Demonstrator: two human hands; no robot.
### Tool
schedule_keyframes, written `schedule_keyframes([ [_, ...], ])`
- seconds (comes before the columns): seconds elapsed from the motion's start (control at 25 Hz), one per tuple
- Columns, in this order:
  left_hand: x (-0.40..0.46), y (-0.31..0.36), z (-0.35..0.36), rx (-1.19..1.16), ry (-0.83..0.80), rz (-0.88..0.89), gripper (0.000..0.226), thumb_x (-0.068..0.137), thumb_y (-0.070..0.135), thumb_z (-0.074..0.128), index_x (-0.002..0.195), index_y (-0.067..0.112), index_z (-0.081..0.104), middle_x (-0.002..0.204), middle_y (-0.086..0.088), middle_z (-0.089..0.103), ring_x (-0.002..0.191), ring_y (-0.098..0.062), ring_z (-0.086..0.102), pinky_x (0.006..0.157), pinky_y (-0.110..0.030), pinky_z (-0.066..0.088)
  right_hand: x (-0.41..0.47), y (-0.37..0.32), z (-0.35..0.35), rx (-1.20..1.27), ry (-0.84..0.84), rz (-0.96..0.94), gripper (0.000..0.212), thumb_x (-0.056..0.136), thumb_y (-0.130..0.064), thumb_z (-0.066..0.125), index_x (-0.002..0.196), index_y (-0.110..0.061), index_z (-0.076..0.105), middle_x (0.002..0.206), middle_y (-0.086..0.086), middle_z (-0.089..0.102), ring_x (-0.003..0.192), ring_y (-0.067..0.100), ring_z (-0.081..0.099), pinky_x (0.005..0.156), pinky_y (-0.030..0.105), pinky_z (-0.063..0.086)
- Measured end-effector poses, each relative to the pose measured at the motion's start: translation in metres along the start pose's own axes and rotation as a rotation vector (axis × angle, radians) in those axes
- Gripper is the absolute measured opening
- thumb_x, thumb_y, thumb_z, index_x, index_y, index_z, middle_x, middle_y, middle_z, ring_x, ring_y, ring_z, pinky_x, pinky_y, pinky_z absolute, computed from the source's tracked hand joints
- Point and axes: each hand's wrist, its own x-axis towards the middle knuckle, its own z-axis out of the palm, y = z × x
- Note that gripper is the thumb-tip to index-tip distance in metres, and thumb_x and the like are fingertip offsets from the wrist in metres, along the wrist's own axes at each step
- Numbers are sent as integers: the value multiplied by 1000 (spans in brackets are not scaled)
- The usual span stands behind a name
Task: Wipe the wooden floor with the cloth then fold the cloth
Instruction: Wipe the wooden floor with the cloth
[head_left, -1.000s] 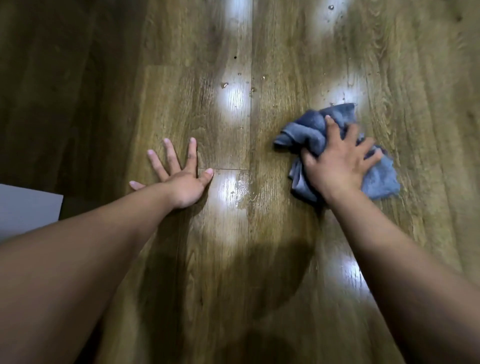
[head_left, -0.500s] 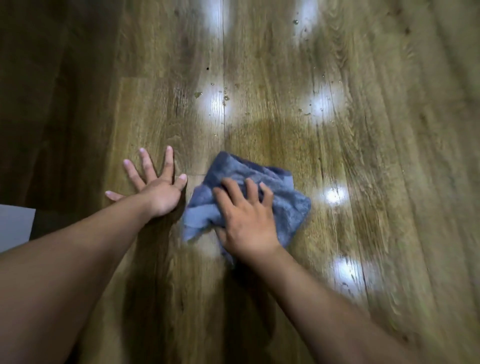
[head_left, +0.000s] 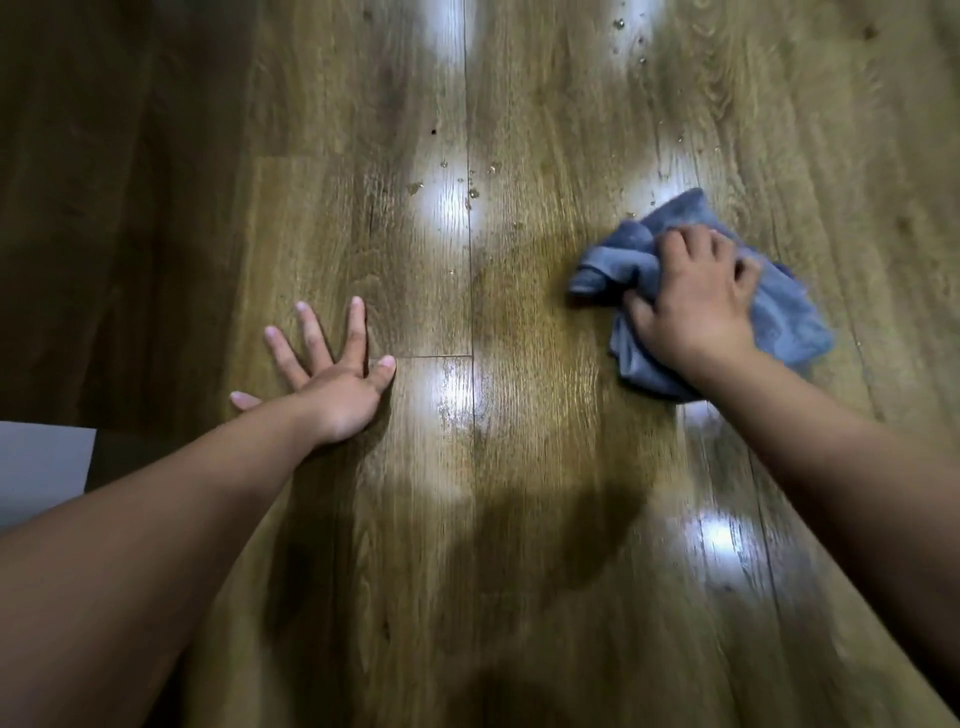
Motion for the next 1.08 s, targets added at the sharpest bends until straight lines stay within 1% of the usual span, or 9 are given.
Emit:
schedule_keyframes([
  [0.12,-3,2,0,-3,9,-10,68,102,65,26,142,63,-29,148,11,-55,139,-26,-48,103,-81,-11,24,-59,4,-7,-58,-31,59,86,-43,61,134,-16,42,148,8,40,137,36,32,108,58,26],
  [0.32,-7,8,3,-52,67,-29,59,104,62,22,147,64,-17,156,13,-44,145,-23,-40,106,-80,-10,-39,-127,4,-6,-150,-416,63,90,-48,56,142,-19,37,160,3,29,147,35,22,115,56,17],
  [0.48,-4,5,3,-71,72,-33,56,102,65,18,146,66,-16,157,14,-42,146,-22,-39,106,-79,-11,-126,-82,0,-88,-189,-733,61,89,-49,57,141,-17,52,154,4,43,138,38,43,110,51,30],
  [0.56,-1,2,3,-43,56,-29,60,103,64,23,144,66,-21,154,13,-47,144,-23,-42,105,-79,-12,-150,-38,-4,-128,-167,-864,55,89,-42,48,138,-17,58,151,4,48,132,38,50,107,51,32],
  [0.64,2,0,3,-22,52,-22,62,103,64,24,142,66,-24,152,13,-50,143,-24,-44,104,-80,-11,-149,3,-10,-175,-161,-949,61,83,-40,41,136,-16,60,149,6,50,129,40,53,103,52,32],
  [0.72,2,-1,3,-14,42,-20,63,102,65,24,141,66,-26,151,13,-51,142,-25,-45,103,-81,-11,-126,32,-12,-210,-152,-917,66,77,-44,44,134,-14,61,147,8,52,127,41,54,100,50,33],
  [0.84,4,-2,5,-4,47,-24,63,102,66,24,140,67,-27,150,14,-51,142,-24,-45,103,-81,-10,-68,41,-12,-183,-142,-601,64,80,-46,56,133,-11,55,150,9,47,129,41,48,98,51,33],
  [0.96,5,-2,4,-8,41,-27,63,101,67,24,138,69,-27,150,14,-52,142,-25,-45,103,-81,-11,-3,-2,-11,-114,-106,-279,56,87,-46,58,132,-15,47,151,4,41,129,37,40,99,51,30],
  [1.08,4,-1,4,-6,54,-25,63,101,67,25,140,69,-25,151,14,-50,143,-25,-43,104,-81,-11,17,-82,-6,-21,-82,-235,51,91,-49,54,132,-21,44,148,3,40,128,35,38,99,52,29],
])
